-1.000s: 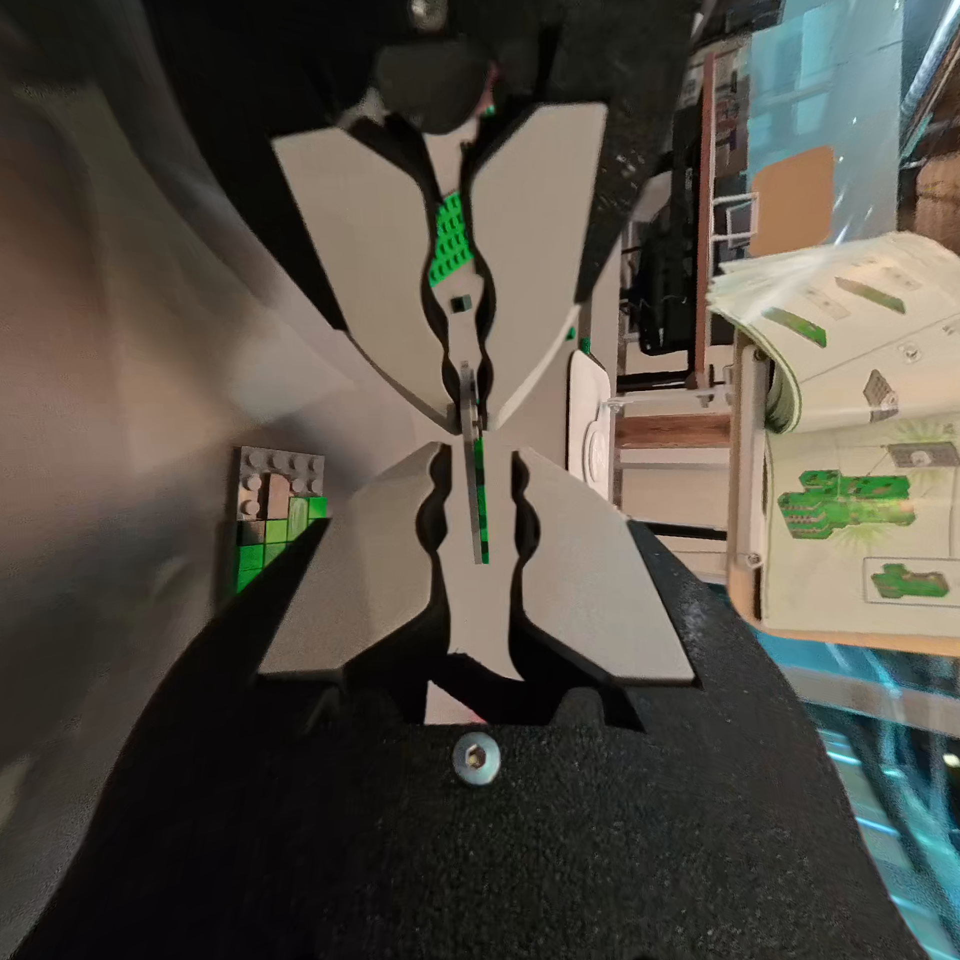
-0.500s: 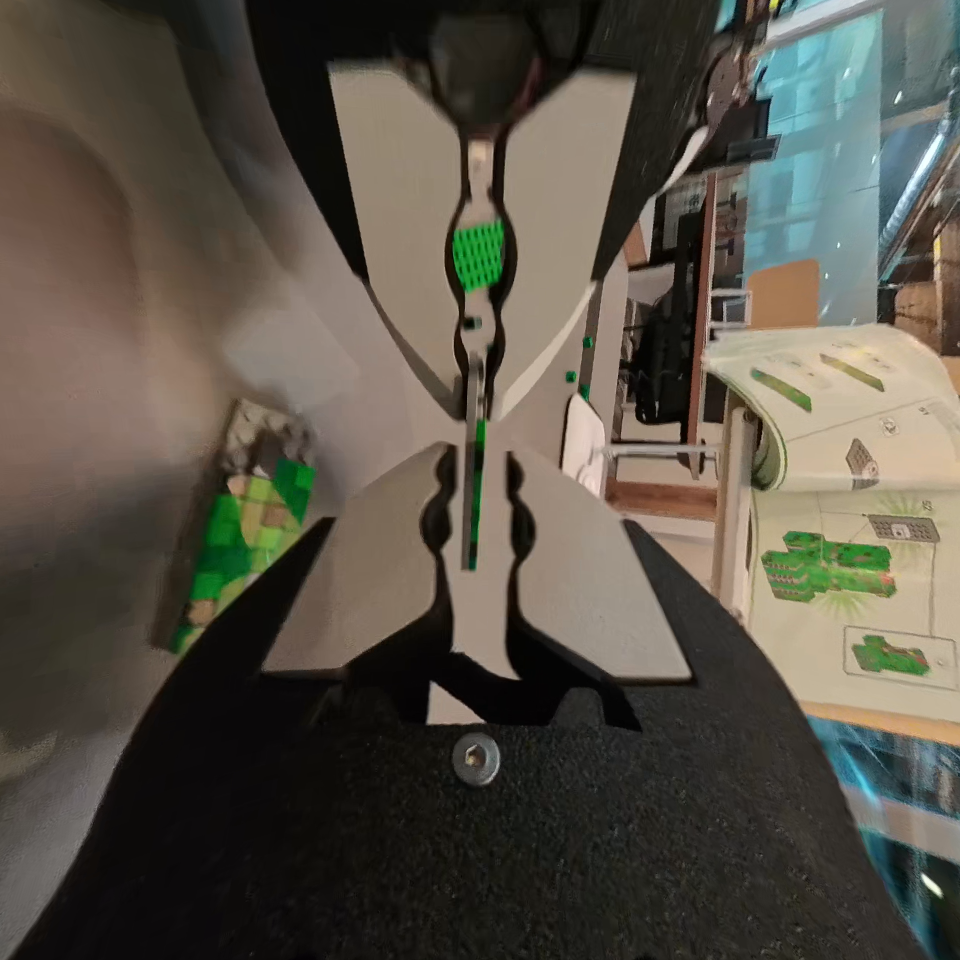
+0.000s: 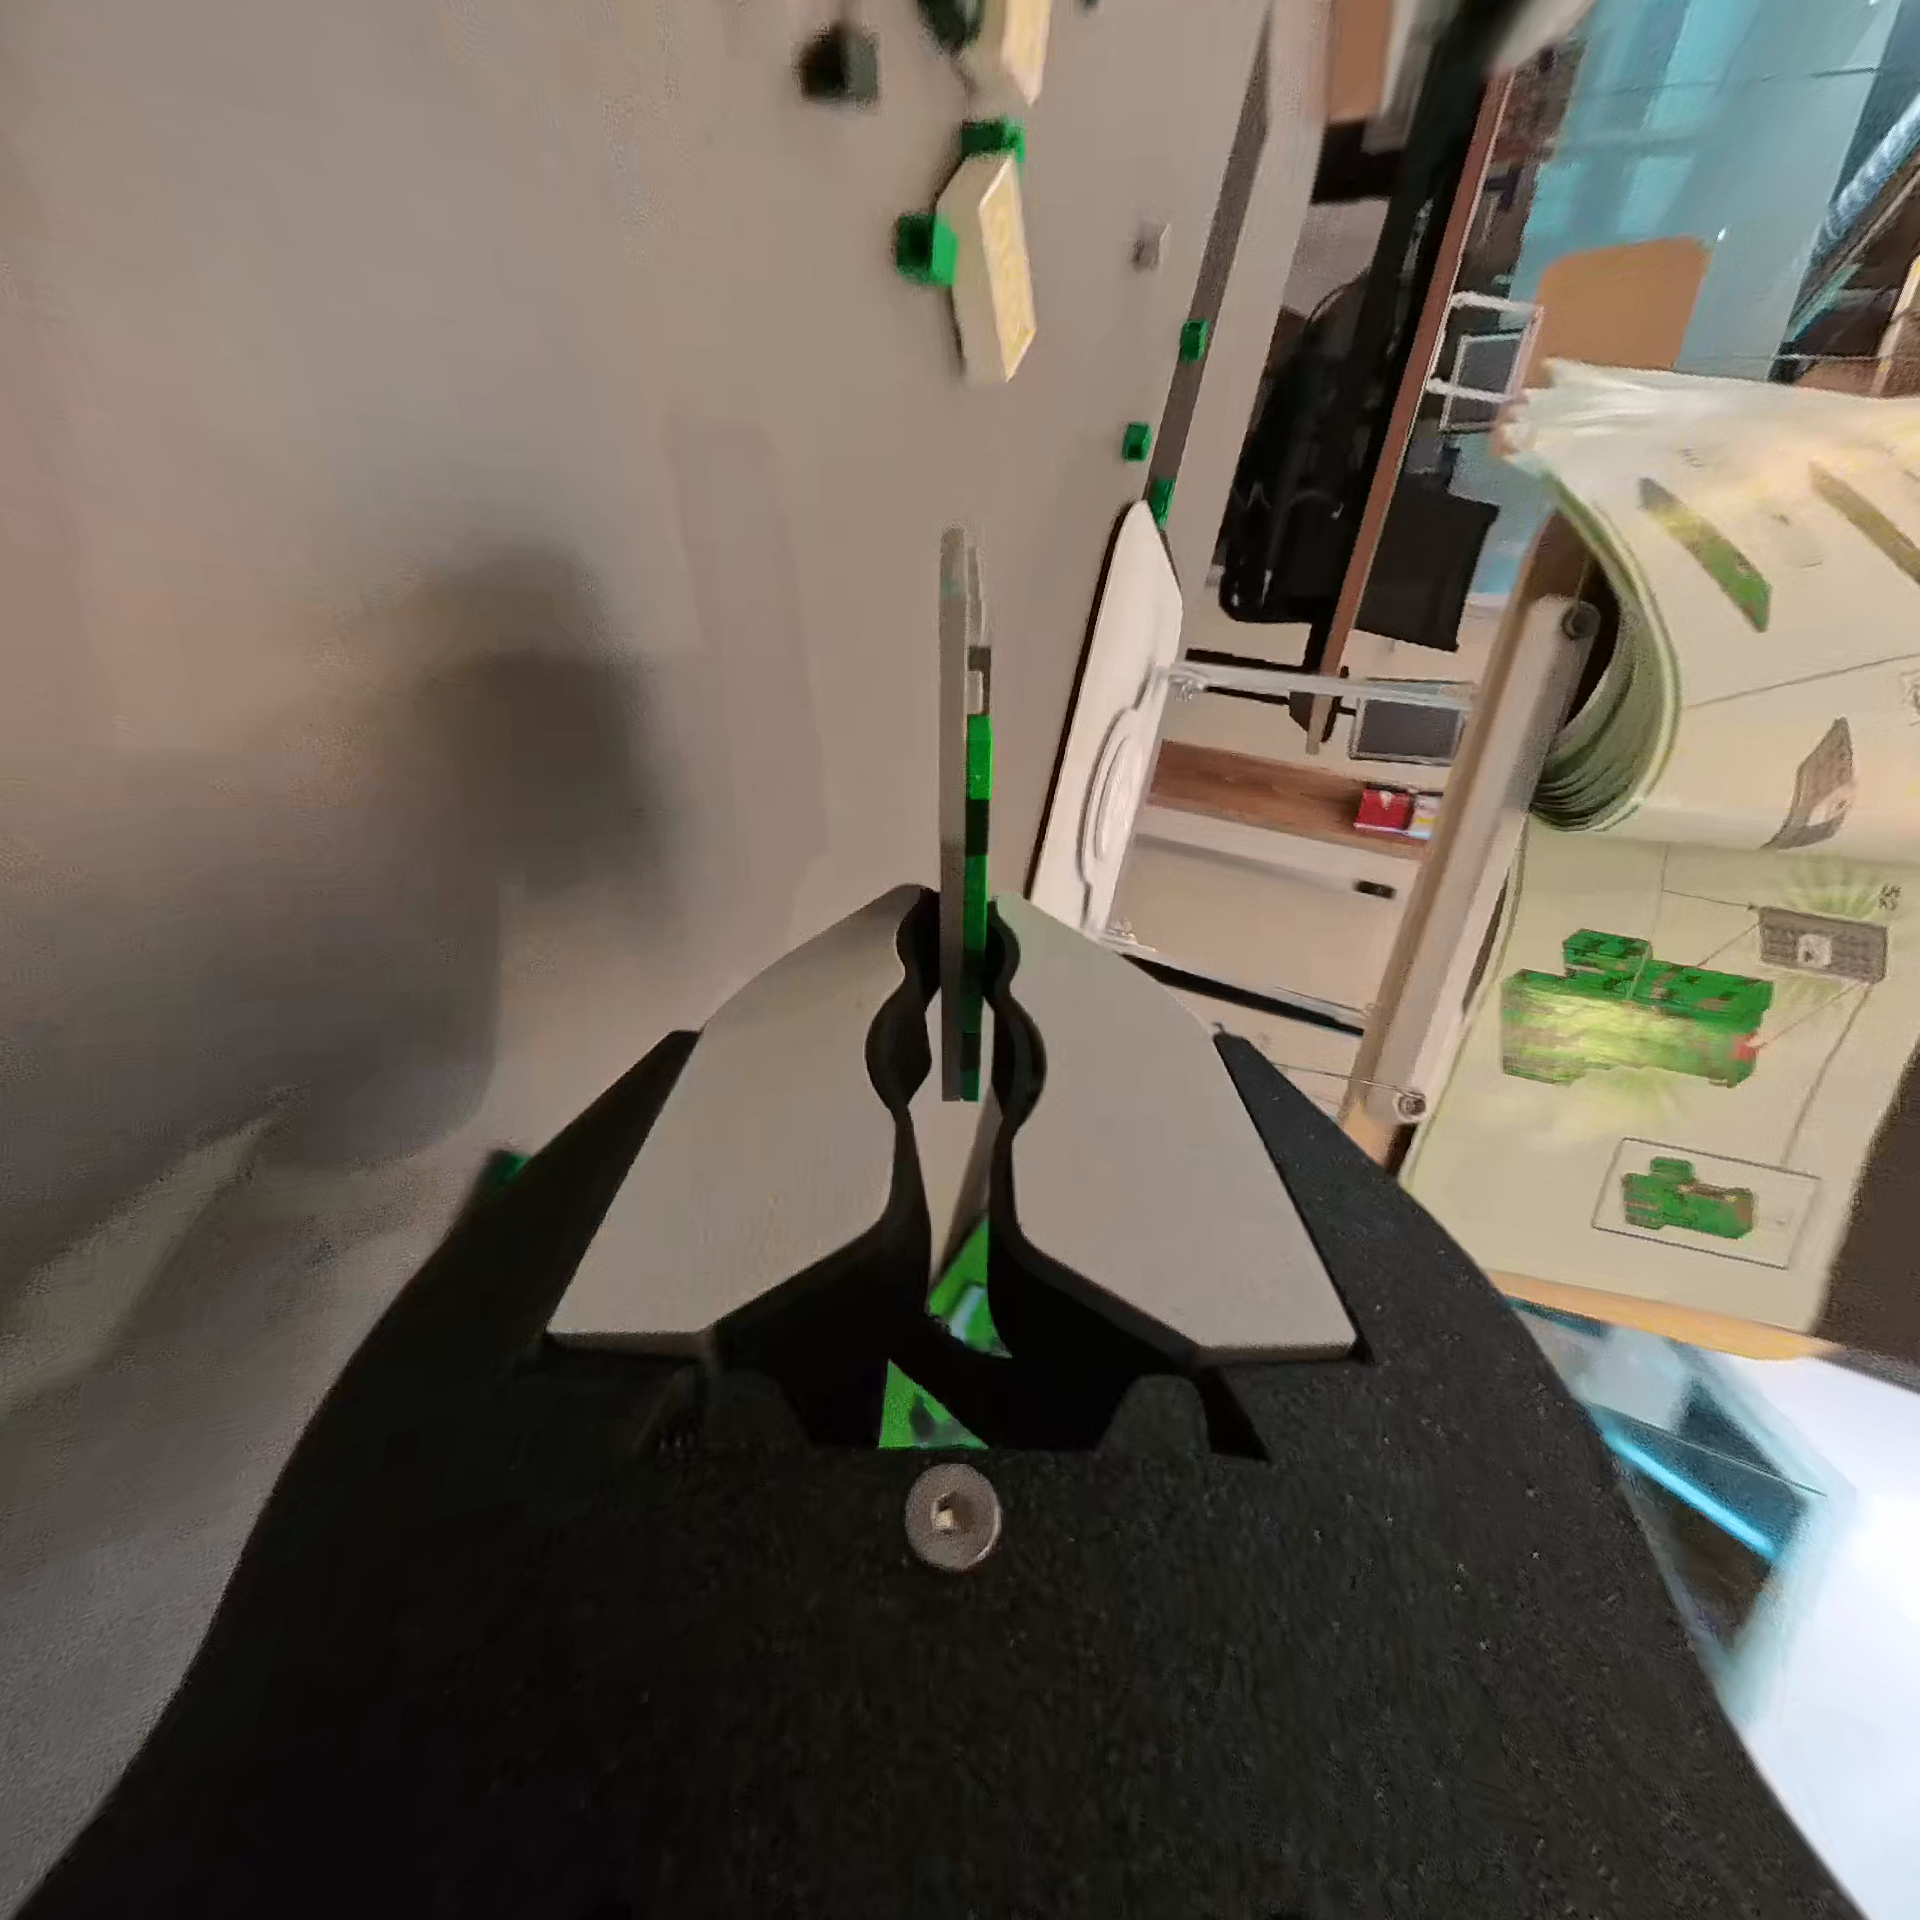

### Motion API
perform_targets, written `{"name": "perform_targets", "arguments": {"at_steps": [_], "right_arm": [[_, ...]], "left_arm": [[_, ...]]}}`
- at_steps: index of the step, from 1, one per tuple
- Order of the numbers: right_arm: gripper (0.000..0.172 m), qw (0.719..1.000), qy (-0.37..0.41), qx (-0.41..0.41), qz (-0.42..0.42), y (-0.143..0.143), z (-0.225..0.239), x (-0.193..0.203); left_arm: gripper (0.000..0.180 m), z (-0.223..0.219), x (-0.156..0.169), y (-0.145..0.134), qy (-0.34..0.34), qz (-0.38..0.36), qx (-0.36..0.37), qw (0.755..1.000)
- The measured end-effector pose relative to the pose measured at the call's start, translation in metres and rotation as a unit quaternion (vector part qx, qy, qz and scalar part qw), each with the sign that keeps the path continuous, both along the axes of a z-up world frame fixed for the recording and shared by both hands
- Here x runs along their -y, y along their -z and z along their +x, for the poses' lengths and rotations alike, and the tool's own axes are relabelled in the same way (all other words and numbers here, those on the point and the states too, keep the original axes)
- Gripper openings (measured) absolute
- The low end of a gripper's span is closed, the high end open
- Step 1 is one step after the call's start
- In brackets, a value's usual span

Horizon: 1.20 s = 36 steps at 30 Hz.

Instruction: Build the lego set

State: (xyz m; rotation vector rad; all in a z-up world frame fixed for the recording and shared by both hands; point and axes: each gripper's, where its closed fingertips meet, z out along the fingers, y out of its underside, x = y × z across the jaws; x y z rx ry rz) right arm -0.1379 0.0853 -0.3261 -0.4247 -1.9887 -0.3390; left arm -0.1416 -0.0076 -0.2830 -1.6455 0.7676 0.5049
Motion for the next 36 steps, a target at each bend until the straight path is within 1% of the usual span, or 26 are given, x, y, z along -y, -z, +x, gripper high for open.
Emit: {"name": "perform_targets", "arguments": {"at_steps": [3,4,6,7,9,10,12,14,16,17,18,20,21,23,25,27,30,33,34,35,36], "right_arm": [[0.006,0.997,0.004,0.03,0.065,0.013,-0.004,-0.01],[0.007,0.996,-0.004,0.047,0.073,0.02,-0.004,-0.009],[0.014,0.994,-0.021,0.079,0.068,0.034,-0.003,-0.004],[0.011,0.994,-0.031,0.083,0.068,0.035,-0.003,-0.002],[0.016,0.992,-0.047,0.1,0.065,0.035,0.001,0.001],[0.021,0.992,-0.052,0.107,0.05,0.033,0.004,0.005],[0.028,0.989,-0.062,0.132,0.012,0.031,0.012,0.012],[0.04,0.985,-0.059,0.162,-0.02,0.028,0.024,0.016],[0.045,0.98,-0.032,0.185,-0.069,0.023,0.038,0.015],[0.044,0.975,-0.016,0.19,-0.114,0.021,0.044,0.018],[0.041,0.966,0.002,0.189,-0.176,0.017,0.048,0.024],[0.037,0.935,0.03,0.167,-0.311,0.007,0.047,0.04],[0.035,0.916,0.038,0.149,-0.371,0.001,0.042,0.048],[0.032,0.884,0.055,0.106,-0.452,-0.009,0.025,0.056],[0.029,0.86,0.073,0.061,-0.501,-0.017,0.004,0.058],[0.028,0.842,0.084,0.024,-0.532,-0.021,-0.017,0.059],[0.029,0.833,0.089,-0.003,-0.546,-0.025,-0.05,0.059],[0.027,0.824,0.06,0.002,-0.564,-0.03,-0.085,0.069],[0.027,0.824,0.052,0.004,-0.564,-0.032,-0.1,0.072],[0.026,0.826,0.044,0.009,-0.562,-0.033,-0.112,0.074],[0.024,0.827,0.043,0.017,-0.56,-0.032,-0.123,0.076]], "left_arm": [[0.044,-0.028,0.005,-0.013,-0.041,0.035,0.037,0.998],[0.044,-0.038,0.007,-0.018,-0.054,0.047,0.058,0.996],[0.043,-0.056,0.011,-0.026,-0.075,0.065,0.095,0.99],[0.044,-0.066,0.013,-0.027,-0.091,0.071,0.099,0.988],[0.044,-0.083,0.016,-0.028,-0.126,0.074,0.069,0.987],[0.043,-0.089,0.018,-0.028,-0.137,0.078,0.055,0.986],[0.041,-0.093,0.02,-0.029,-0.141,0.079,0.047,0.986],[0.041,-0.098,0.021,-0.029,-0.147,0.08,0.05,0.985],[0.039,-0.104,0.024,-0.031,-0.153,0.084,0.053,0.983],[0.038,-0.109,0.025,-0.032,-0.16,0.089,0.054,0.982],[0.037,-0.114,0.028,-0.034,-0.167,0.096,0.056,0.98],[0.032,-0.127,0.036,-0.04,-0.179,0.122,0.069,0.974],[0.031,-0.134,0.04,-0.044,-0.186,0.137,0.082,0.97],[0.031,-0.152,0.05,-0.05,-0.204,0.166,0.105,0.959],[0.028,-0.178,0.068,-0.059,-0.249,0.206,0.103,0.941],[0.024,-0.201,0.084,-0.063,-0.283,0.222,0.107,0.927],[0.017,-0.226,0.098,-0.058,-0.302,0.219,0.122,0.92],[0.013,-0.234,0.098,-0.053,-0.278,0.224,0.133,0.924],[0.013,-0.237,0.098,-0.055,-0.275,0.237,0.143,0.92],[0.01,-0.237,0.099,-0.058,-0.275,0.249,0.154,0.916],[0.0,-0.236,0.096,-0.058,-0.269,0.254,0.161,0.915]]}}
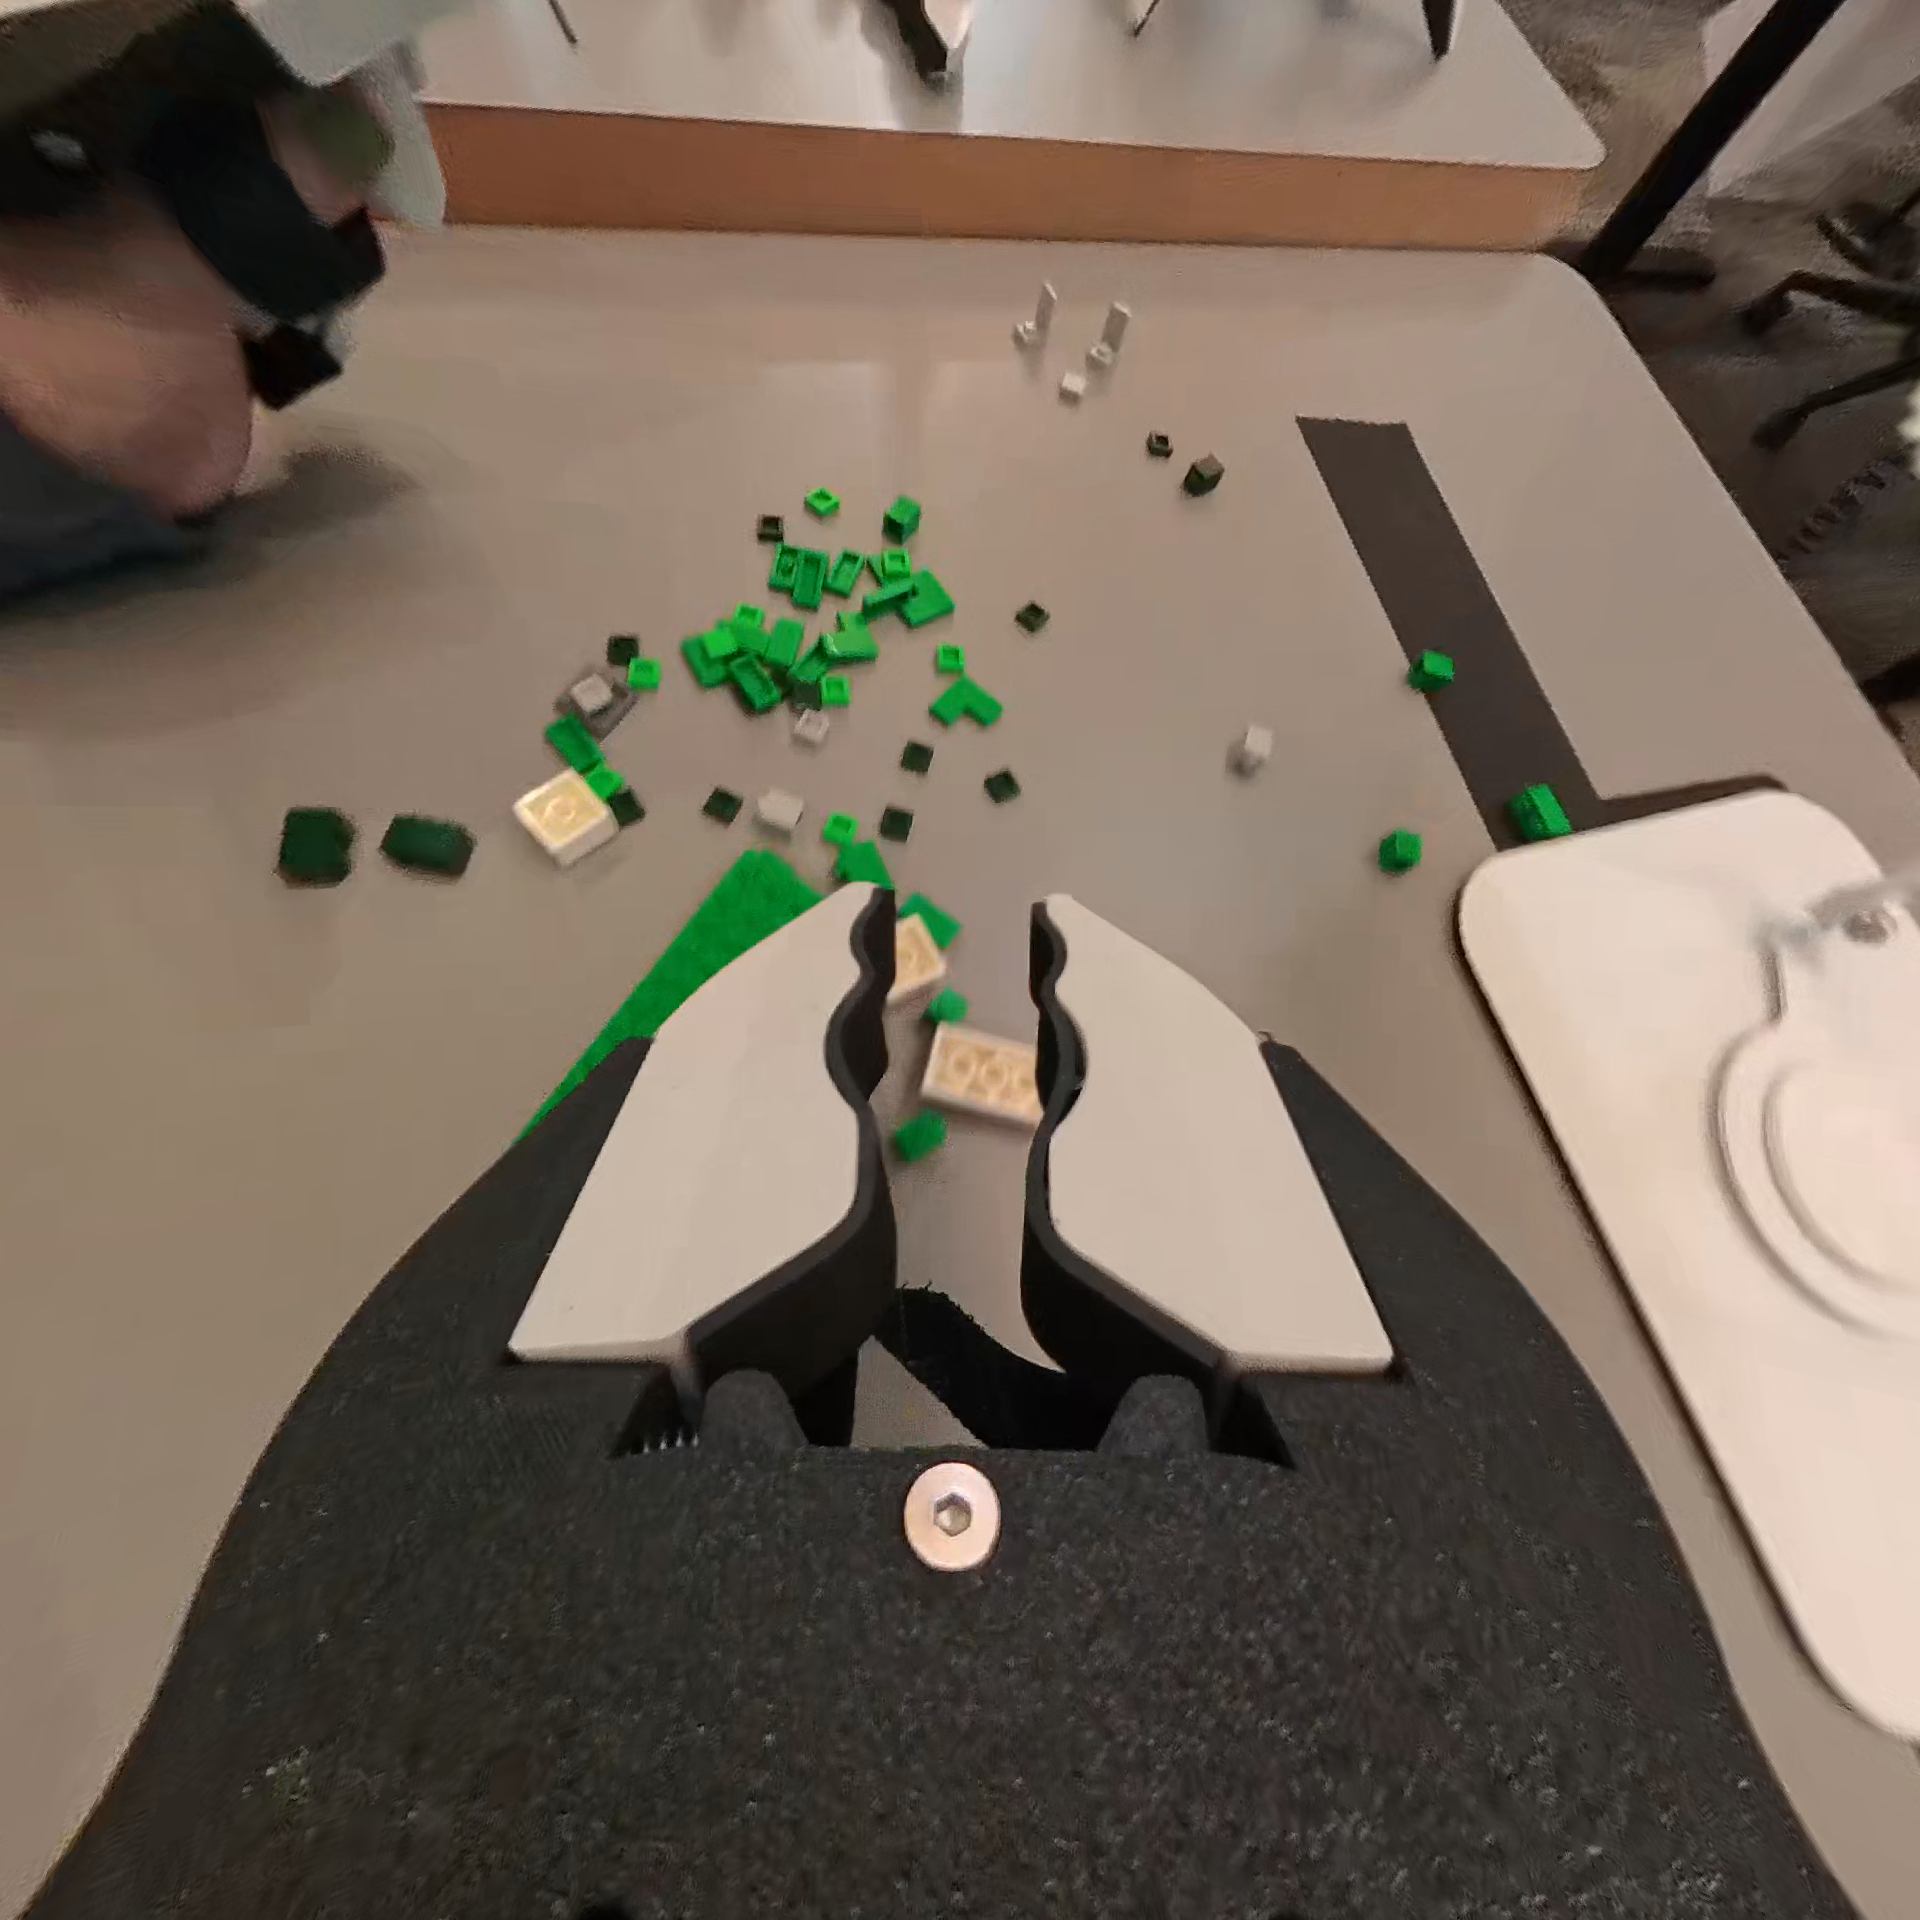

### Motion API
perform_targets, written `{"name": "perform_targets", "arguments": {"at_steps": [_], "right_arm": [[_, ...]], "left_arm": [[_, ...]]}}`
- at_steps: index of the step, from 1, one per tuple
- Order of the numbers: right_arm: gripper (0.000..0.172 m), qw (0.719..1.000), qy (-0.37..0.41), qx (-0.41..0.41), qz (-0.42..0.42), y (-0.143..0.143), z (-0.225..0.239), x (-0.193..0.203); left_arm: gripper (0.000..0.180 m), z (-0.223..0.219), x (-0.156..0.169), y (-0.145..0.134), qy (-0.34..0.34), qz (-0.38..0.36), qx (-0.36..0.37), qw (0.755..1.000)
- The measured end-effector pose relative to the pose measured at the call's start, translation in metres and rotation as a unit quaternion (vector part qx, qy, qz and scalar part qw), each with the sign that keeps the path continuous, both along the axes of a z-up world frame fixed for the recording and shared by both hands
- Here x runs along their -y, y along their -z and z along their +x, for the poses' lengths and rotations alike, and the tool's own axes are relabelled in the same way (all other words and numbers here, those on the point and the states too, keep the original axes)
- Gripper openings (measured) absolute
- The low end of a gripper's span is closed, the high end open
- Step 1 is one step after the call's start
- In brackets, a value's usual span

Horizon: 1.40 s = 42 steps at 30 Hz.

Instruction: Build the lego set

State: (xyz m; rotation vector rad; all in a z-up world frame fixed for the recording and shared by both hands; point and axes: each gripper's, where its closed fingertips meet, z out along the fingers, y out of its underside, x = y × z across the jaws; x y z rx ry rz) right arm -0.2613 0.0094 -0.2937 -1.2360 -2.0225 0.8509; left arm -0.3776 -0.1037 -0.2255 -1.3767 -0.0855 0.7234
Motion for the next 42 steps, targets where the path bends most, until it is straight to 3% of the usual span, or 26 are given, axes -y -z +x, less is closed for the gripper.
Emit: {"name": "perform_targets", "arguments": {"at_steps": [3,6,11,14,21,24,29,34,39,42], "right_arm": [[0.022,0.999,-0.027,0.026,0.011,0.006,-0.031,0.008],[0.02,0.996,-0.006,0.053,0.069,0.016,-0.069,0.003],[0.013,0.99,-0.038,0.128,0.052,0.031,-0.105,0.028],[0.012,0.98,-0.087,0.16,0.082,0.037,-0.114,0.038],[0.01,0.943,-0.166,0.259,0.127,0.045,-0.093,0.042],[0.007,0.913,-0.222,0.296,0.173,0.05,-0.069,0.037],[0.01,0.89,-0.264,0.315,0.196,0.055,-0.045,0.035],[0.02,0.902,-0.302,0.27,0.149,0.048,-0.04,0.068],[0.017,0.889,-0.327,0.261,0.185,0.058,-0.033,0.087],[0.01,0.896,-0.292,0.264,0.206,0.062,-0.041,0.082]], "left_arm": [[0.0,0.001,-0.01,0.006,0.006,-0.009,0.009,1.0],[0.0,-0.006,-0.01,0.003,0.001,0.01,0.02,1.0],[0.0,-0.045,0.025,-0.003,-0.051,0.074,0.071,0.993],[0.0,-0.057,0.036,-0.003,-0.04,0.085,0.1,0.991],[0.0,-0.053,0.031,-0.006,-0.013,0.073,0.089,0.993],[0.0,-0.05,0.026,-0.002,-0.005,0.063,0.086,0.994],[0.0,-0.04,0.016,-0.003,0.012,0.052,0.073,0.996],[0.0,-0.04,0.016,-0.005,0.018,0.054,0.072,0.996],[0.0,-0.045,0.016,-0.006,0.021,0.063,0.085,0.994],[0.0,-0.045,0.015,-0.006,0.025,0.064,0.085,0.994]]}}
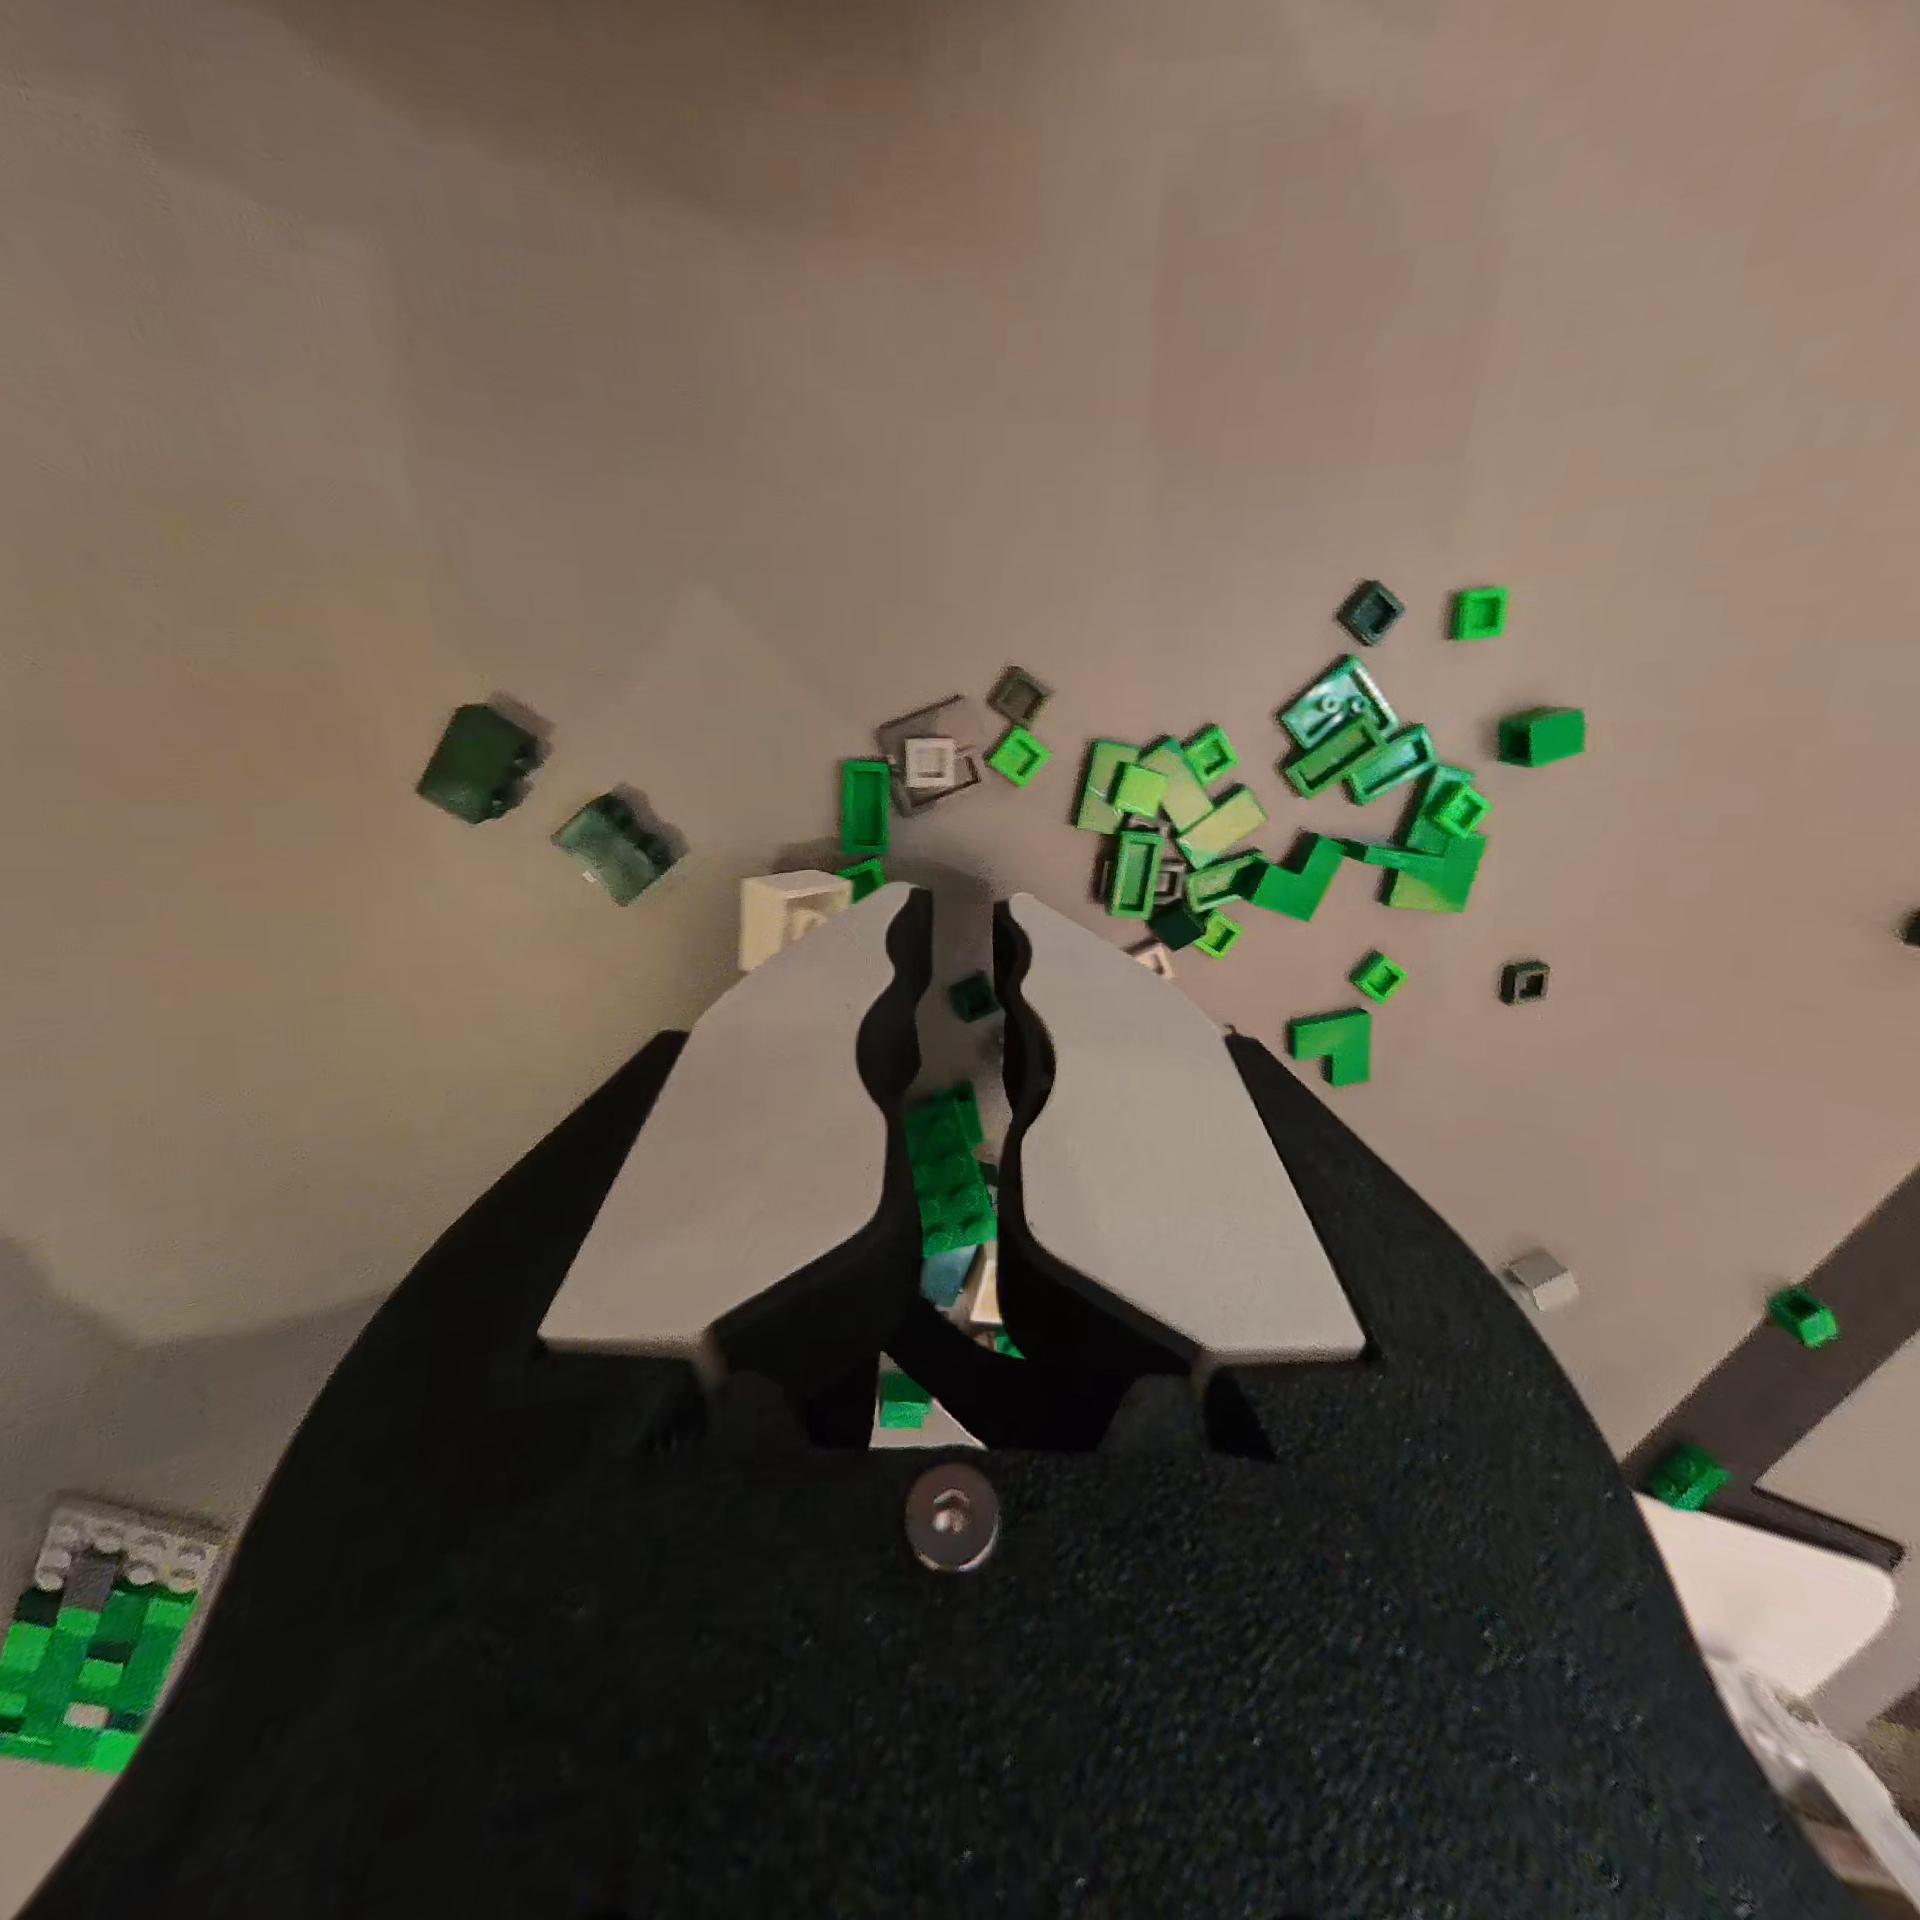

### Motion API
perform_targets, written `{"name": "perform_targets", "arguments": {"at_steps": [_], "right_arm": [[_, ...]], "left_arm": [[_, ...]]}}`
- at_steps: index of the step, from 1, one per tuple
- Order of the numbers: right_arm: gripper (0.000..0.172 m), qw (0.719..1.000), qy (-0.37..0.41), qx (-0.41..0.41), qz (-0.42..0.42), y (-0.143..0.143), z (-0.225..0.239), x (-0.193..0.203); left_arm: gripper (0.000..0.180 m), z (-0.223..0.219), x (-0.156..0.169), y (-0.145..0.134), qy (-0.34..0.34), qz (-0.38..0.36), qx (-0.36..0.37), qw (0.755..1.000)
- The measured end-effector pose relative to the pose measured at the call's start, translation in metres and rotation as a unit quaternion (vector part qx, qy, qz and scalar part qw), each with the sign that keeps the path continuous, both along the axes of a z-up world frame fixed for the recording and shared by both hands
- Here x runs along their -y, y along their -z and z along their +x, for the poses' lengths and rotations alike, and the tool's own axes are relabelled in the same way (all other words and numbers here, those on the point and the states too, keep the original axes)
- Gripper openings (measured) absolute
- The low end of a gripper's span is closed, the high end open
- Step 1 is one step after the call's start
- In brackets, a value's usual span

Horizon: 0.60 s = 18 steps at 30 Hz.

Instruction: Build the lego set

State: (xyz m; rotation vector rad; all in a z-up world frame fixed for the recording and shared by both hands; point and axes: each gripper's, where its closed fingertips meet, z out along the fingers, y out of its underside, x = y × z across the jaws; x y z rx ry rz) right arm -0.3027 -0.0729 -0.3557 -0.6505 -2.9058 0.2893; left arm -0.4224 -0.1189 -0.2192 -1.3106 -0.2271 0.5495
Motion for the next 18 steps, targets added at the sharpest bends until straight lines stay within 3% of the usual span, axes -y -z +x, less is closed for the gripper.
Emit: {"name": "perform_targets", "arguments": {"at_steps": [3,6,12,18], "right_arm": [[0.009,1.0,0.012,0.014,-0.002,0.001,-0.001,-0.003],[0.012,0.997,-0.023,0.066,-0.032,0.001,0.017,0.007],[0.02,0.997,-0.034,0.058,-0.038,-0.001,0.022,0.008],[0.02,0.997,0.06,0.004,-0.055,-0.013,0.004,-0.022]], "left_arm": [[0.0,0.002,-0.001,0.0,0.002,-0.005,-0.004,1.0],[0.0,0.003,-0.002,0.0,0.004,-0.007,-0.007,1.0],[0.0,0.0,0.0,-0.001,0.0,0.001,-0.001,1.0],[0.0,-0.004,0.004,-0.002,-0.005,0.012,0.009,1.0]]}}
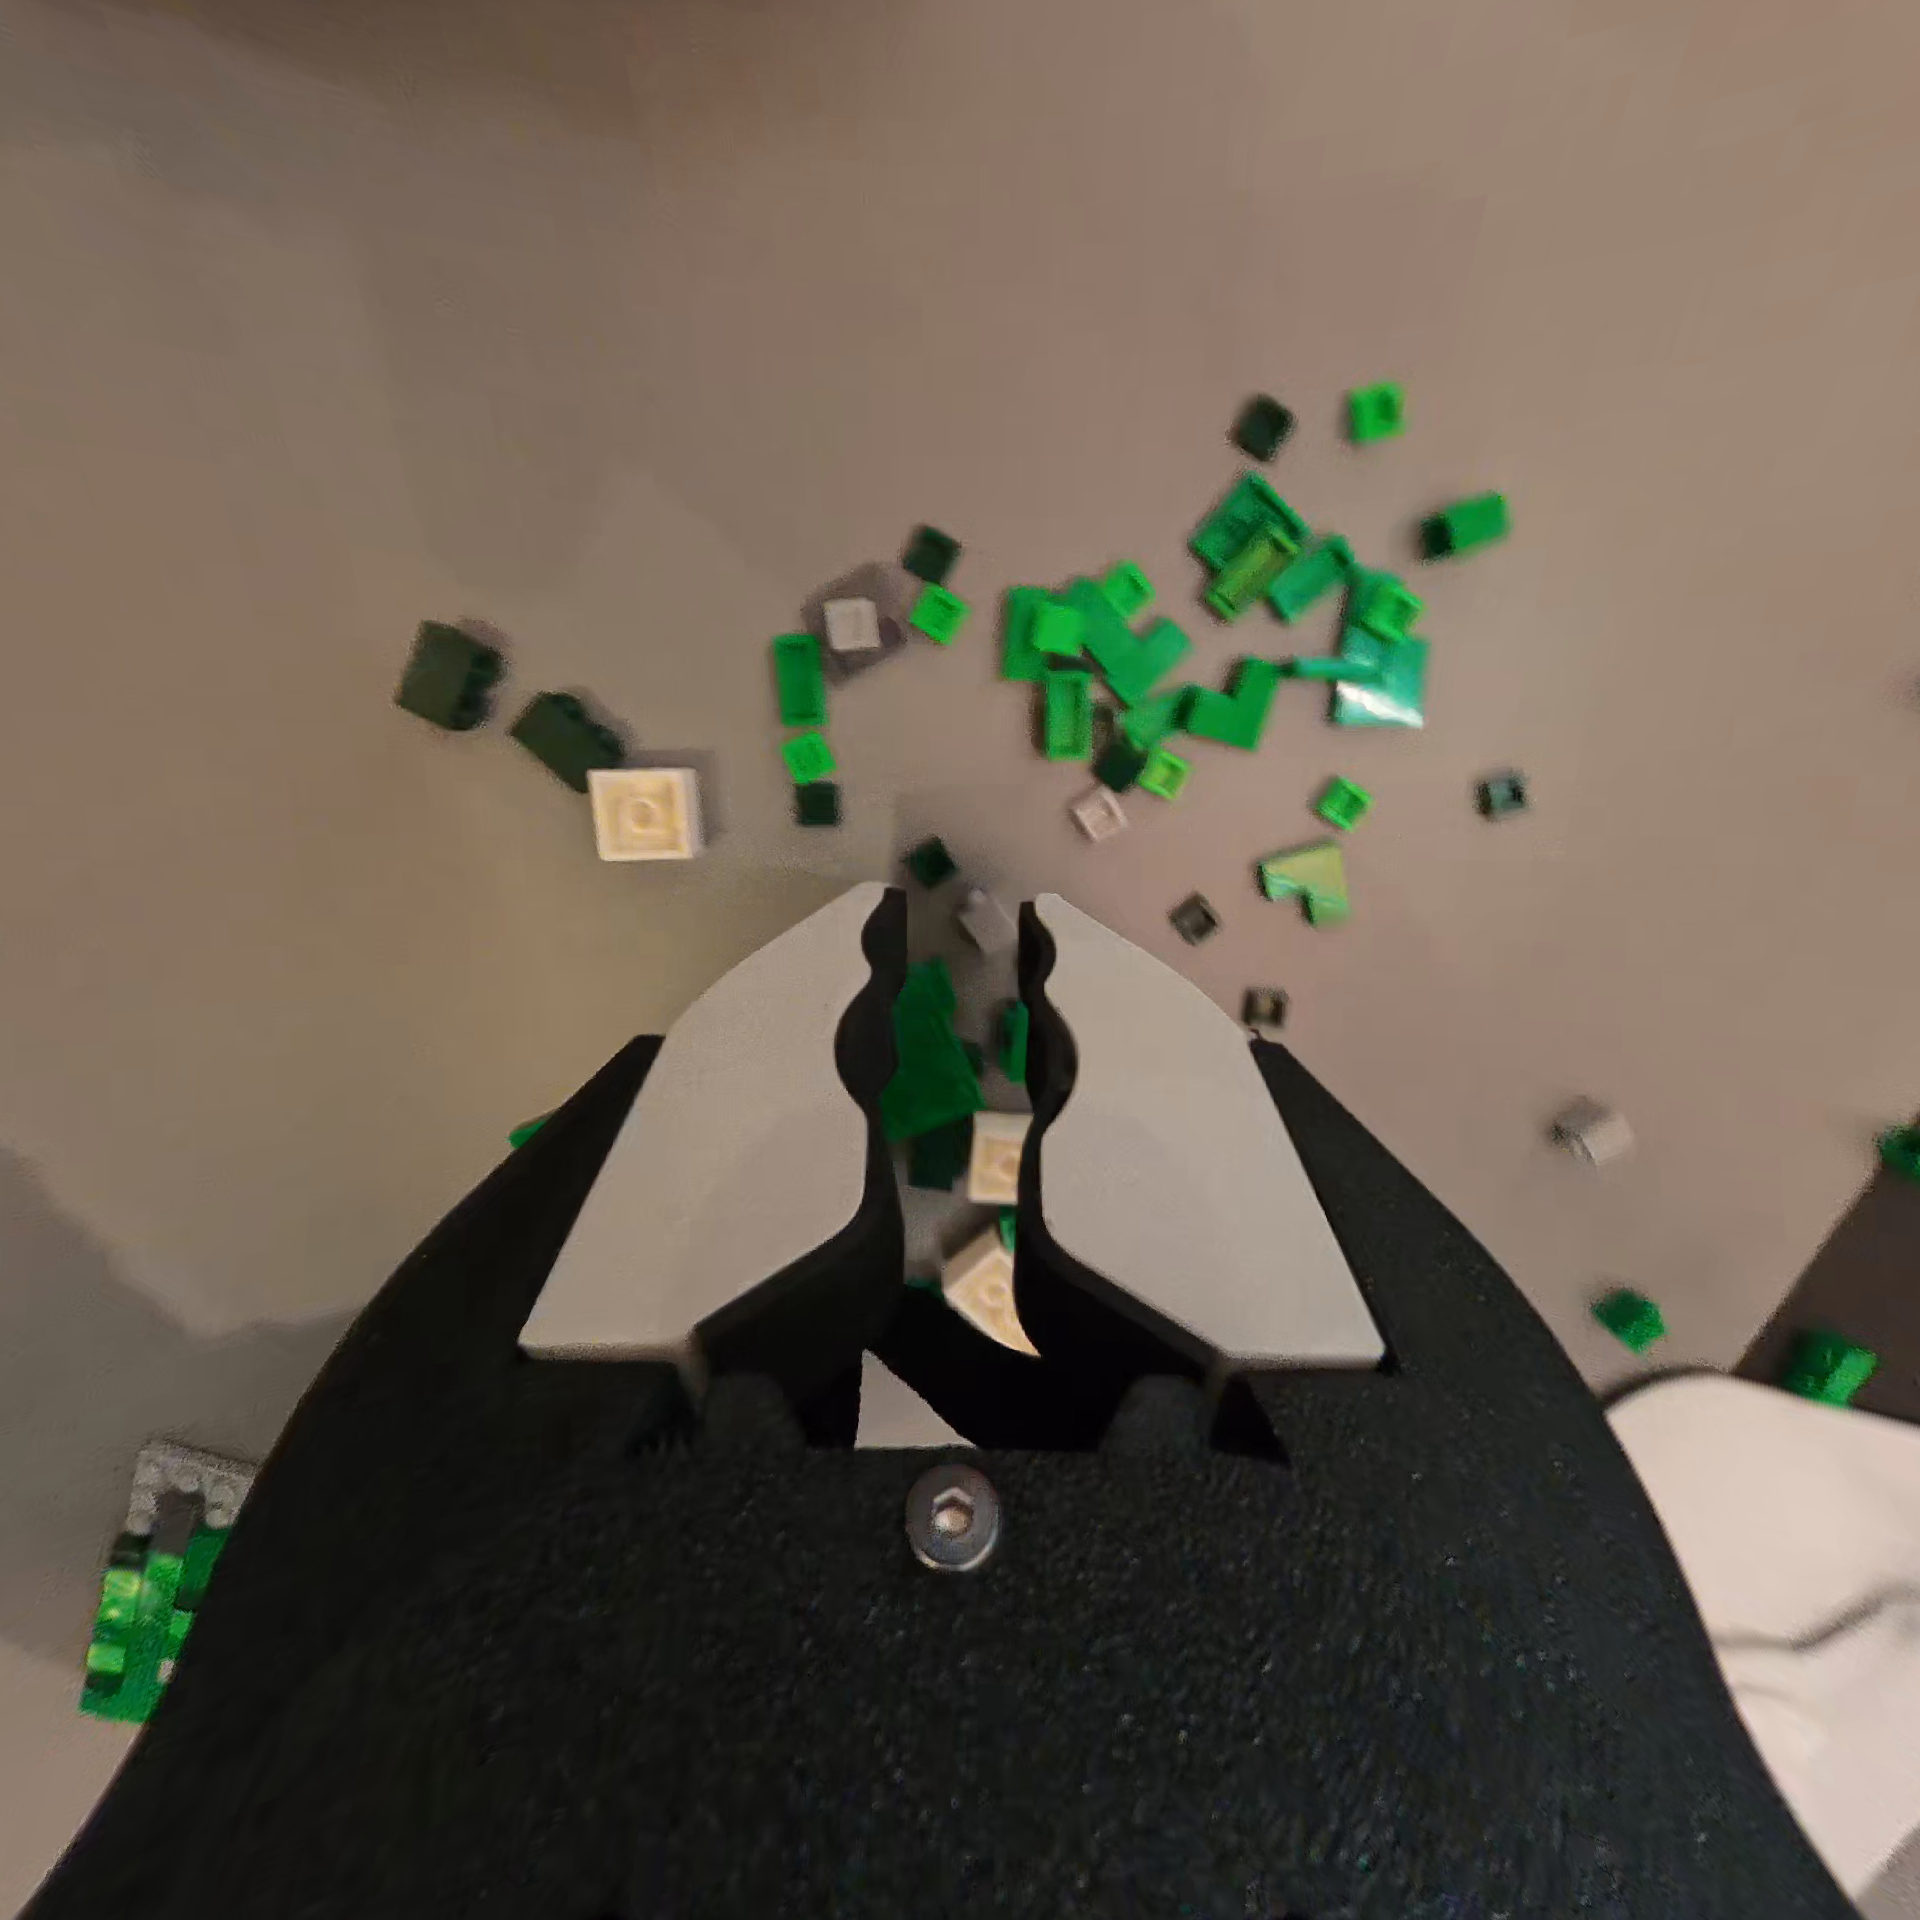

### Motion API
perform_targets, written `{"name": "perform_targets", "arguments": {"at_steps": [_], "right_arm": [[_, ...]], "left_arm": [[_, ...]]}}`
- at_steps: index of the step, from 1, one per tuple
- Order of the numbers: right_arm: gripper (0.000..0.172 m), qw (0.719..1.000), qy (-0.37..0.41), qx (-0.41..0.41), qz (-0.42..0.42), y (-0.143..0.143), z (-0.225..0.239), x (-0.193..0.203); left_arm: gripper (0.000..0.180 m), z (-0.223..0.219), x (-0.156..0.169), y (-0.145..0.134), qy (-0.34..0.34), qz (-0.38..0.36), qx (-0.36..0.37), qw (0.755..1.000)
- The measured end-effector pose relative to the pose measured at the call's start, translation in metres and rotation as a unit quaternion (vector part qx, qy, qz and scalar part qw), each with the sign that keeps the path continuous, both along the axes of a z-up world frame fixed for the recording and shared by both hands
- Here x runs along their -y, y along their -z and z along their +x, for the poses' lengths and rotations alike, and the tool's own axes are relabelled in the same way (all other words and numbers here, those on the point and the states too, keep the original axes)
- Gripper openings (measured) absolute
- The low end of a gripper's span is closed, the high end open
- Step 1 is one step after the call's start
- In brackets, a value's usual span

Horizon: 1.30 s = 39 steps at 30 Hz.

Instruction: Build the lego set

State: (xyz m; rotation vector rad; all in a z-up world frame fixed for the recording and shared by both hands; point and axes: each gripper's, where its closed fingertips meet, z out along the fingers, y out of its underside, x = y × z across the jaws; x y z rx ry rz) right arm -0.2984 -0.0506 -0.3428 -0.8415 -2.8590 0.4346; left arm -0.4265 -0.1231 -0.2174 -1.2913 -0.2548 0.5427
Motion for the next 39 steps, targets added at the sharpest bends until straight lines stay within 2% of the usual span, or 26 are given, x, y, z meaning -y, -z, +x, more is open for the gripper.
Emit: {"name": "perform_targets", "arguments": {"at_steps": [7,13,17,21,28,33,36,39], "right_arm": [[0.017,0.994,0.08,-0.01,-0.074,-0.012,0.001,-0.026],[0.017,0.995,0.045,-0.042,-0.074,-0.007,0.01,-0.017],[0.015,0.998,0.017,-0.017,-0.059,0.002,0.023,-0.007],[0.015,0.997,0.022,-0.022,-0.063,0.001,0.026,-0.011],[0.012,0.989,0.073,-0.107,-0.07,-0.01,0.002,-0.022],[0.013,0.983,0.128,-0.106,-0.073,-0.009,-0.022,-0.024],[0.013,0.989,0.104,-0.08,-0.067,-0.002,-0.023,-0.018],[0.01,0.996,0.054,-0.067,-0.009,0.004,-0.019,-0.022]], "left_arm": [[0.0,0.0,0.001,0.001,0.002,0.003,0.004,1.0],[0.0,-0.001,0.001,0.001,0.001,0.006,0.008,1.0],[0.0,0.002,-0.003,0.003,0.007,0.0,0.009,1.0],[0.0,0.003,-0.004,0.003,0.008,-0.006,0.004,1.0],[0.0,0.004,-0.005,0.004,0.012,-0.007,0.006,1.0],[0.0,0.005,-0.005,0.005,0.014,-0.011,0.006,1.0],[0.0,0.005,-0.006,0.005,0.015,-0.013,0.006,1.0],[0.0,0.006,-0.006,0.006,0.016,-0.015,0.006,1.0]]}}
